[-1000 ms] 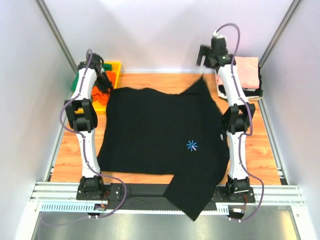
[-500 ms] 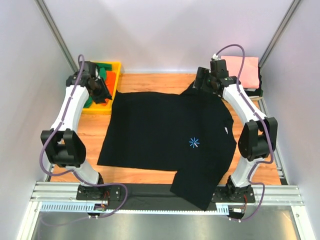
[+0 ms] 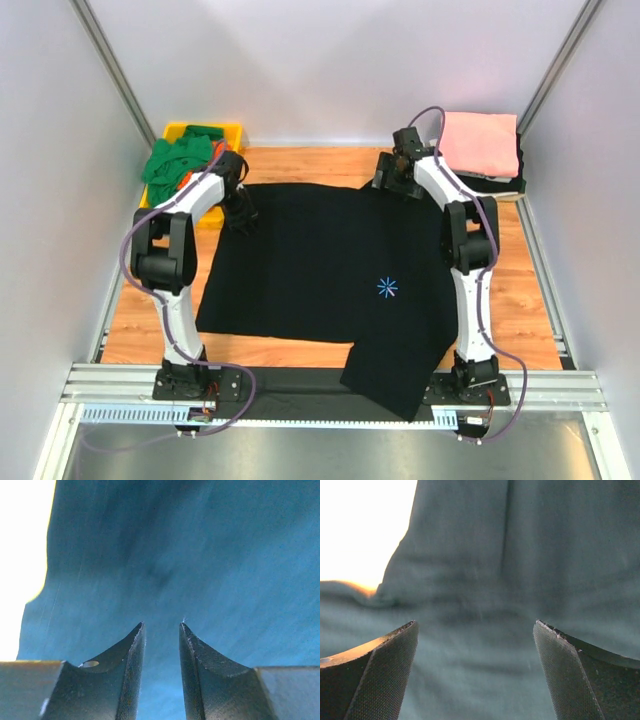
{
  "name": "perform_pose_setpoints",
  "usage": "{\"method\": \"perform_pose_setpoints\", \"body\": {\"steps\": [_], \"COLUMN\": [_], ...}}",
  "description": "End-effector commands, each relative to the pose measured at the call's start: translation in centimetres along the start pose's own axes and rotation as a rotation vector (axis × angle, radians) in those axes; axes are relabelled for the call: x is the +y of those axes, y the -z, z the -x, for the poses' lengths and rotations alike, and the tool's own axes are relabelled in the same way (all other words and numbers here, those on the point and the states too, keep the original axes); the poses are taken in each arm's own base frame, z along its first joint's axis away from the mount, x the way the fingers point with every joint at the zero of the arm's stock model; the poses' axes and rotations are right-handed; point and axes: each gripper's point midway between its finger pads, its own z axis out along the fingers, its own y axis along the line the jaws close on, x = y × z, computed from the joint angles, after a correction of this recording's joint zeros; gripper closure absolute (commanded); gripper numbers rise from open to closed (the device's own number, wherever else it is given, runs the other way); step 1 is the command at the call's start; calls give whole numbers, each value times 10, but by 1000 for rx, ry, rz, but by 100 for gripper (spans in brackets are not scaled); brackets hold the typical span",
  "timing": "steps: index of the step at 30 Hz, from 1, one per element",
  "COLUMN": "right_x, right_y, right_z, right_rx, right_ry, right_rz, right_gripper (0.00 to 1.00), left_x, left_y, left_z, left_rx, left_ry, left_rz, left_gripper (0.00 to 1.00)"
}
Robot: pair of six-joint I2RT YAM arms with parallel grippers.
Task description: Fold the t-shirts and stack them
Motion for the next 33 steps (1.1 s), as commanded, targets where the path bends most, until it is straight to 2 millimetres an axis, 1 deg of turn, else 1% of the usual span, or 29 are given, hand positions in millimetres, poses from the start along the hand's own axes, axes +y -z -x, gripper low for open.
{"method": "perform_pose_setpoints", "body": {"steps": [1, 2, 3, 5, 9, 10, 11, 12, 13, 14, 15, 16, 17, 18, 19, 20, 21, 22, 23, 24, 25, 26, 27, 28, 29, 30, 31, 32, 33], "right_x": [-1, -4, -7, -2, 1, 11, 18, 22, 34, 48, 55, 57, 62, 69, 72, 75, 78, 80, 82, 86, 85, 86, 84, 74, 70, 57, 38, 32, 17], "right_y": [-16, -23, -39, -44, -72, -70, -73, -80, -80, -77, -75, -70, -61, -39, -26, -9, 21, 37, 55, 97, 103, 114, 152, 150, 161, 197, 182, 190, 217], "right_z": [15, 14, 7, 21, 32, 52, 59, 64, 70, 94, 103, 116, 131, 149, 158, 168, 175, 178, 184, 194, 185, 178, 184, 164, 154, 154, 116, 98, 85], "right_rx": [-8, 2, 25, 0, -24, -80, -103, -123, -140, -224, -260, -303, -350, -396, -425, -456, -481, -496, -524, -569, -551, -538, -577, -515, -497, -544, -436, -407, -425], "right_ry": [5, 3, 5, -8, -61, -74, -80, -84, -84, -79, -84, -95, -103, -108, -106, -103, -103, -99, -97, -91, -80, -74, -75, -77, -82, -106, -114, -123, -139], "right_rz": [-46, -54, -68, -52, -23, 24, 58, 84, 142, 210, 242, 251, 273, 310, 323, 330, 342, 357, 373, 398, 396, 390, 393, 349, 323, 265, 173, 137, 84], "right_gripper": [2, 2, 2, 3, 5, 5, 5, 5, 4, 3, 3, 2, 2, 2, 2, 2, 1, 1, 0, 0, 0, 0, 0, 0, 0, 0, 0, 0, 0], "left_x": [-20, -18, -25, -25, -31, -31, -33, -38, -40, -41, -57, -63, -68, -83, -83, -89, -88, -92, -90, -81, -80, -74, -58, -52, -41, -19, -9, 0, 25], "left_y": [-11, -27, -27, -43, -51, -55, -57, -53, -53, -58, -46, -39, -37, -9, 0, 28, 38, 74, 87, 87, 121, 130, 122, 151, 155, 139, 160, 159, 137], "left_z": [41, 40, 50, 51, 68, 70, 73, 85, 89, 94, 111, 118, 122, 140, 136, 141, 137, 140, 137, 125, 120, 112, 94, 85, 74, 52, 39, 26, 2], "left_rx": [-78, -49, -61, -39, -65, -65, -71, -94, -93, -87, -120, -123, -117, -169, -154, -196, -199, -260, -278, -259, -307, -316, -283, -330, -334, -292, -336, -326, -283], "left_ry": [41, 47, 52, 58, 68, 71, 73, 80, 87, 106, 102, 97, 91, 76, 73, 60, 56, 43, 26, 21, 9, -6, -7, -17, -27, -20, -20, -7, 9], "left_rz": [-22, 0, -13, -3, -3, 1, -1, -18, -26, -33, -93, -114, -123, -171, -163, -192, -196, -233, -238, -215, -238, -231, -184, -197, -176, -108, -115, -109, -37], "left_gripper": [60, 60, 61, 61, 61, 61, 61, 61, 61, 61, 61, 61, 61, 61, 62, 61, 61, 60, 60, 60, 60, 60, 60, 60, 60, 60, 60, 60, 60]}}
